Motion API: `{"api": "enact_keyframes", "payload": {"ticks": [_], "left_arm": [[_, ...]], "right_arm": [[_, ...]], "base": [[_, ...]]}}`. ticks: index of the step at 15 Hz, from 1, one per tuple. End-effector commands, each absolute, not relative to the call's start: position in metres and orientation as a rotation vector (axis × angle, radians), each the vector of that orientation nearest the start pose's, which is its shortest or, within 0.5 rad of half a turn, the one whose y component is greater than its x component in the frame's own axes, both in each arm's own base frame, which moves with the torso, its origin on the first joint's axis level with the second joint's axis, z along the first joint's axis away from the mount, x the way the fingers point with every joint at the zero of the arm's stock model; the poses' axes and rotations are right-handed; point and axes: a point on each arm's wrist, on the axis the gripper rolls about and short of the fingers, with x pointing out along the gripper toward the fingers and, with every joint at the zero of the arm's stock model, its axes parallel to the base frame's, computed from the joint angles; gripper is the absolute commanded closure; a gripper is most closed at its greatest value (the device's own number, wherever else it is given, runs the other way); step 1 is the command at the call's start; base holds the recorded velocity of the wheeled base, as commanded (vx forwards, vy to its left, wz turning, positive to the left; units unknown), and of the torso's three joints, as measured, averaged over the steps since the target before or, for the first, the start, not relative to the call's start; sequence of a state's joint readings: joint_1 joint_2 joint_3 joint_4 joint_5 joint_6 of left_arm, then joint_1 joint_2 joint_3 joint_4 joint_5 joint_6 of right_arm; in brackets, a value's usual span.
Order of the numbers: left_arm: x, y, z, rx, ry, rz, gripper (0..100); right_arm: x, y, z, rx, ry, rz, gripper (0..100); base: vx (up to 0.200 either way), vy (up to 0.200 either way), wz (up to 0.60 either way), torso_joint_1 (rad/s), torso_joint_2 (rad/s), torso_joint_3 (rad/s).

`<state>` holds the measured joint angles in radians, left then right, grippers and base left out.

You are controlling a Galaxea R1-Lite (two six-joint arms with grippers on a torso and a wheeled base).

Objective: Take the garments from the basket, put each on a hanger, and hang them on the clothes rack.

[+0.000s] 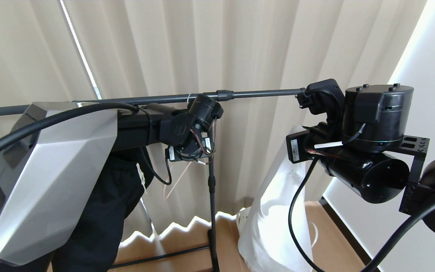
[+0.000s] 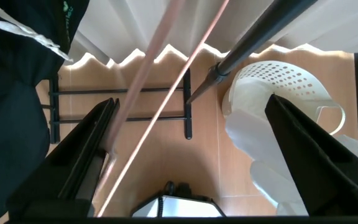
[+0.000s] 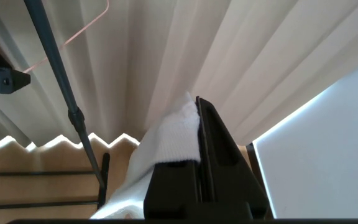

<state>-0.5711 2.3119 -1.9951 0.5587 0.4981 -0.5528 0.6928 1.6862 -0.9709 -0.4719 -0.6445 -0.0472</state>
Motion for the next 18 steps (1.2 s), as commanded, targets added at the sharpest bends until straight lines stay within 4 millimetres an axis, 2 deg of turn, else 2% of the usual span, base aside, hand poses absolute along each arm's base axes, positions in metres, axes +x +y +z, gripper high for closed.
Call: {"api": "enact_keyframes", "payload": {"ticks": [1, 4, 7, 11, 17, 18], "left_arm": [[0.387, -0.229, 0.171, -0.089, 0.728, 0.148, 0], [0.384, -0.221, 0.17, -0.08, 0.744, 0.162, 0], [0.382, -0.218, 0.157, -0.017, 0.787, 0.162, 0], [0.383, -0.22, 0.161, -0.02, 0.786, 0.069, 0], [0.39, -0.224, 0.152, -0.042, 0.774, 0.054, 0], [0.393, -0.227, 0.149, -0.05, 0.764, 0.051, 100]], "right_arm": [[0.248, 0.188, 0.217, -0.199, 0.189, 0.054, 100], [0.248, 0.188, 0.217, -0.198, 0.189, 0.053, 100], [0.247, 0.189, 0.216, -0.201, 0.191, 0.057, 100], [0.248, 0.189, 0.216, -0.201, 0.192, 0.055, 100], [0.248, 0.19, 0.215, -0.202, 0.194, 0.055, 100], [0.248, 0.19, 0.215, -0.202, 0.194, 0.055, 100]], "base": [[0.0, 0.0, 0.0, 0.0, 0.0, 0.0], [0.0, 0.0, 0.0, 0.0, 0.0, 0.0], [0.0, 0.0, 0.0, 0.0, 0.0, 0.0], [0.0, 0.0, 0.0, 0.0, 0.0, 0.0], [0.0, 0.0, 0.0, 0.0, 0.0, 0.0], [0.0, 0.0, 0.0, 0.0, 0.0, 0.0]]}}
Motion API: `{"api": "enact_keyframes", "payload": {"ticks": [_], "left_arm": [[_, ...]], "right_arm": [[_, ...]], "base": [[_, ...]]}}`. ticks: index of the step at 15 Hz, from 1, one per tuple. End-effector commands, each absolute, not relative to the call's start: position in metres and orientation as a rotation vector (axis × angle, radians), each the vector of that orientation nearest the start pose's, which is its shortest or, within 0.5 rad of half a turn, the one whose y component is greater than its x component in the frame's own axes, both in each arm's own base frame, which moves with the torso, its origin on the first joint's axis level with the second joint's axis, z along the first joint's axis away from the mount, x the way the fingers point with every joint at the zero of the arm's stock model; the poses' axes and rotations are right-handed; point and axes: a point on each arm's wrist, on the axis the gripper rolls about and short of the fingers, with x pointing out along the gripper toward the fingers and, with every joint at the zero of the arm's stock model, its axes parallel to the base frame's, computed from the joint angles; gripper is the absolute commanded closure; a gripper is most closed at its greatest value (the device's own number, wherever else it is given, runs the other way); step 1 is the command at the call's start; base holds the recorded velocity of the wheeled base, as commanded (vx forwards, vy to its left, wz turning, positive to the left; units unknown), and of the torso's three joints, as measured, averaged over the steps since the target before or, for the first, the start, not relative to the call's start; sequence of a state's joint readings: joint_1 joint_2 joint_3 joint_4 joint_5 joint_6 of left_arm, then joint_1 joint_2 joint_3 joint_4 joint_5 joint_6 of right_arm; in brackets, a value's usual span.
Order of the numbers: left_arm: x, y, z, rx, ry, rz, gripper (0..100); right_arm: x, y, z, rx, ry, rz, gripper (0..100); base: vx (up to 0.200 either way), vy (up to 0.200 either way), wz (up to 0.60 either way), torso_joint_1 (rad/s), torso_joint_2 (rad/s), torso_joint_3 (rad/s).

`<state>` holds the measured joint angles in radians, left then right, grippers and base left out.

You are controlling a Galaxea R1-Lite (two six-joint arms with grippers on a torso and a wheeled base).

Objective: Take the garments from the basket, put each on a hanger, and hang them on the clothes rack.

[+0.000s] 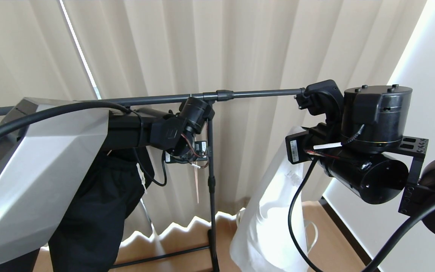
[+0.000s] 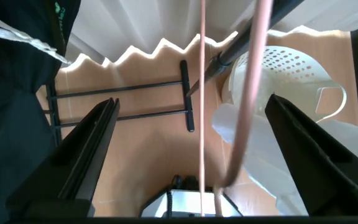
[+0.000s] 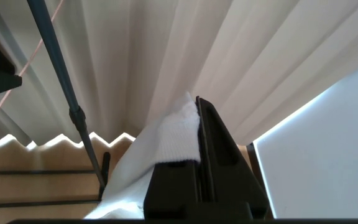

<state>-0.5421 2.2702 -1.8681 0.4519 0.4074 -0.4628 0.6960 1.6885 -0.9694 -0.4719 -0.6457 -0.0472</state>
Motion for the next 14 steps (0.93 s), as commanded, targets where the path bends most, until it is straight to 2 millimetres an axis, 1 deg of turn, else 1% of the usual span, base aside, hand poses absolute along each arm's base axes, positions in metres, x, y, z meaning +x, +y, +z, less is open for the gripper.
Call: {"api": "enact_keyframes", "payload": {"ticks": [1, 7, 10, 12, 14], "left_arm": [[0.393, -0.228, 0.147, -0.051, 0.762, 0.05, 100], [0.392, -0.227, 0.145, -0.059, 0.771, 0.062, 100], [0.387, -0.223, 0.157, -0.071, 0.751, 0.059, 100], [0.38, -0.221, 0.168, -0.073, 0.739, 0.049, 100], [0.371, -0.216, 0.183, -0.083, 0.717, 0.042, 100]], "right_arm": [[0.248, 0.19, 0.215, -0.202, 0.194, 0.055, 100], [0.248, 0.19, 0.215, -0.202, 0.194, 0.055, 100], [0.248, 0.189, 0.216, -0.201, 0.192, 0.055, 100], [0.248, 0.19, 0.215, -0.202, 0.194, 0.055, 100], [0.248, 0.19, 0.215, -0.202, 0.194, 0.055, 100]], "base": [[0.0, 0.0, 0.0, 0.0, 0.0, 0.0], [0.0, 0.0, 0.0, 0.0, 0.0, 0.0], [0.0, 0.0, 0.0, 0.0, 0.0, 0.0], [0.0, 0.0, 0.0, 0.0, 0.0, 0.0], [0.0, 0.0, 0.0, 0.0, 0.0, 0.0]]}}
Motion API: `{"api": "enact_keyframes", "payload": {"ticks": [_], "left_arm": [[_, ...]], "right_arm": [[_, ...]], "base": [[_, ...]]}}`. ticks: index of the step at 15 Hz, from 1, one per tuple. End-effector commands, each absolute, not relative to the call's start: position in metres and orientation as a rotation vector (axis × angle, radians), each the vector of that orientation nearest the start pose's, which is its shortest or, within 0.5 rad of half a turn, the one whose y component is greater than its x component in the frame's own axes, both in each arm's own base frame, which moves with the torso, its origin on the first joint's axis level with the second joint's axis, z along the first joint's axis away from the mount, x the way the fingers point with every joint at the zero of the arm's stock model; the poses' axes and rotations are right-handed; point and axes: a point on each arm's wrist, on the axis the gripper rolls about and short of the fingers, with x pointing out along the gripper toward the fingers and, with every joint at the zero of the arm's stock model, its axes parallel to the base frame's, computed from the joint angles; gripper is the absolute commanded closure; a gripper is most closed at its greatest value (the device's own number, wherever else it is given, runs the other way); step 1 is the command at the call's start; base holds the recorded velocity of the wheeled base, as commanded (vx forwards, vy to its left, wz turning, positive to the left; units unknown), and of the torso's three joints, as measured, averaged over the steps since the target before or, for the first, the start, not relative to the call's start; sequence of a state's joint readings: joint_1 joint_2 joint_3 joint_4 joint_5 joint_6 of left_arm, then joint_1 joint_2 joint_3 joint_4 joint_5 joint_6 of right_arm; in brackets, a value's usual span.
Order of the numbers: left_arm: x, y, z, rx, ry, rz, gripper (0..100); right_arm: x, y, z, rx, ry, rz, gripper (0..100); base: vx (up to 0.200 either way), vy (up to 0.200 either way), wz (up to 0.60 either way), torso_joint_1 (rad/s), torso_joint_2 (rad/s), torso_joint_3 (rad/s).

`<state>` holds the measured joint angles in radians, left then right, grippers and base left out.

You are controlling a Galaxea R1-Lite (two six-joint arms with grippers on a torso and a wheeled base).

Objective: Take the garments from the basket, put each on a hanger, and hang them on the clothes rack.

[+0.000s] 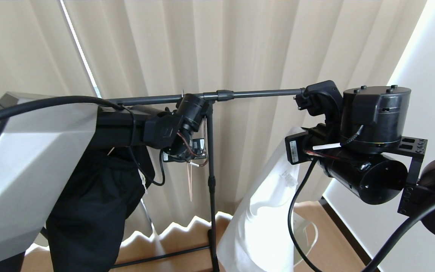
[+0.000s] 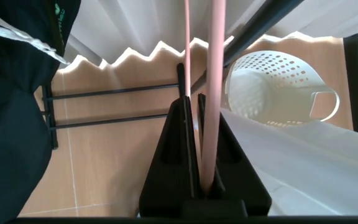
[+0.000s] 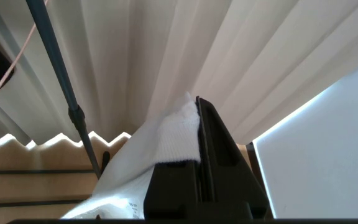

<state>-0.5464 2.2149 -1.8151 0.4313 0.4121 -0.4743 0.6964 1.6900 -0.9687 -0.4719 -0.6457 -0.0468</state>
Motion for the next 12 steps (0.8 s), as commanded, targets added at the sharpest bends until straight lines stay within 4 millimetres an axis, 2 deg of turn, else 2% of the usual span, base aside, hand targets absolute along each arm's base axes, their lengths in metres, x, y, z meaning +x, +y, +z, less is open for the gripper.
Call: {"api": "enact_keyframes", "payload": {"ticks": [1, 5, 9, 12], "left_arm": [[0.365, -0.213, 0.191, -0.088, 0.705, 0.037, 100], [0.344, -0.202, 0.207, -0.062, 0.701, 0.021, 100], [0.294, -0.188, 0.209, 0.046, 0.724, -0.04, 100], [0.258, -0.163, 0.196, 0.151, 0.714, -0.088, 100]], "right_arm": [[0.248, 0.19, 0.215, -0.203, 0.195, 0.055, 100], [0.248, 0.19, 0.215, -0.203, 0.195, 0.055, 100], [0.246, 0.188, 0.218, -0.195, 0.185, 0.055, 100], [0.247, 0.188, 0.218, -0.196, 0.186, 0.053, 100]], "base": [[0.0, 0.0, 0.0, 0.0, 0.0, 0.0], [0.0, 0.0, 0.0, 0.0, 0.0, 0.0], [0.0, 0.0, 0.0, 0.0, 0.0, 0.0], [0.0, 0.0, 0.0, 0.0, 0.0, 0.0]]}}
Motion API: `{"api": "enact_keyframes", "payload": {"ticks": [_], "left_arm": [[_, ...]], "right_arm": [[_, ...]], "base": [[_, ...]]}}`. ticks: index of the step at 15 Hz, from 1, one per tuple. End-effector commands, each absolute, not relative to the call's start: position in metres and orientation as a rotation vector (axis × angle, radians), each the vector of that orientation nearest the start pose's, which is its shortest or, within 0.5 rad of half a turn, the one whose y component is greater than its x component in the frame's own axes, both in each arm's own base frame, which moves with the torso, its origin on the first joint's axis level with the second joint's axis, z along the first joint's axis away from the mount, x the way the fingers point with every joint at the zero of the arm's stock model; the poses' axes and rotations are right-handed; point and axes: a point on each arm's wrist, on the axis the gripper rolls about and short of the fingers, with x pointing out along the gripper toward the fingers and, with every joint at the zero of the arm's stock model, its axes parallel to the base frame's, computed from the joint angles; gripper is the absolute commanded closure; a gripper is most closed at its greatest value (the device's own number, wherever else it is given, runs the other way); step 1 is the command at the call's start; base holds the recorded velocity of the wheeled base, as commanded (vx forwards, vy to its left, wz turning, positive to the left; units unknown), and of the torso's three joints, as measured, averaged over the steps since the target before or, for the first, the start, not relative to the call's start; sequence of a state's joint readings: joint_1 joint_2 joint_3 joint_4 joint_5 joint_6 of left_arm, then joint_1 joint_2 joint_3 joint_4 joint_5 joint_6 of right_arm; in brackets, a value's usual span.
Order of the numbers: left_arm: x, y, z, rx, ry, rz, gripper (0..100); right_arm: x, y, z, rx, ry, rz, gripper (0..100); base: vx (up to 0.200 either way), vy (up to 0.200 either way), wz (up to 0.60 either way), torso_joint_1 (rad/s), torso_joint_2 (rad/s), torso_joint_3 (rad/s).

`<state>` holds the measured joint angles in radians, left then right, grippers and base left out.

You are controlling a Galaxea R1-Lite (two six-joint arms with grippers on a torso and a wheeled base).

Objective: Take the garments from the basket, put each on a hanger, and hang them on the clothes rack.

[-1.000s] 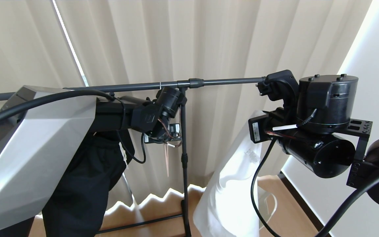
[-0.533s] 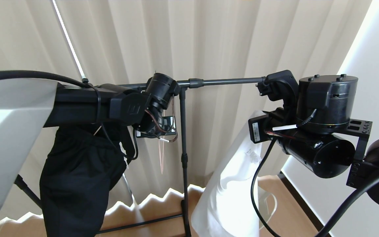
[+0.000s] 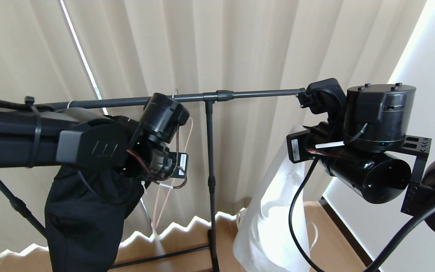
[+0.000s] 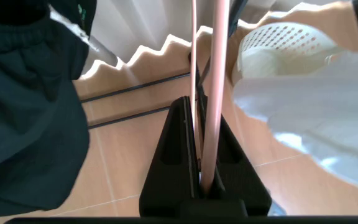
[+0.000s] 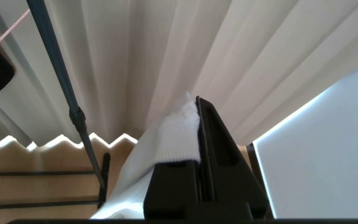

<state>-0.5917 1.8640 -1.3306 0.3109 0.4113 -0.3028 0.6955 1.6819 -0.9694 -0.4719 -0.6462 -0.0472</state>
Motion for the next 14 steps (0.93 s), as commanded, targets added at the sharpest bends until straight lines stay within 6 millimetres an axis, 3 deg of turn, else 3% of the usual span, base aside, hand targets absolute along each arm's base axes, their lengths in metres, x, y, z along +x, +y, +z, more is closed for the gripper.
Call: {"api": "enact_keyframes", "payload": {"ticks": [1, 5, 9, 14], "left_arm": [[0.248, -0.156, 0.186, 0.172, 0.712, -0.097, 100], [0.203, -0.126, 0.153, 0.25, 0.689, -0.135, 100], [0.171, -0.105, 0.127, 0.331, 0.621, -0.211, 100], [0.165, -0.097, 0.124, 0.356, 0.54, -0.365, 100]], "right_arm": [[0.246, 0.188, 0.218, -0.195, 0.185, 0.053, 100], [0.246, 0.187, 0.218, -0.194, 0.187, 0.052, 100], [0.236, 0.19, 0.224, -0.194, 0.17, 0.066, 100], [0.258, 0.198, 0.227, -0.246, 0.148, 0.055, 100]], "base": [[0.0, 0.0, 0.0, 0.0, 0.0, 0.0], [0.0, 0.0, 0.0, 0.0, 0.0, 0.0], [0.0, 0.0, 0.0, 0.0, 0.0, 0.0], [0.0, 0.0, 0.0, 0.0, 0.0, 0.0]]}}
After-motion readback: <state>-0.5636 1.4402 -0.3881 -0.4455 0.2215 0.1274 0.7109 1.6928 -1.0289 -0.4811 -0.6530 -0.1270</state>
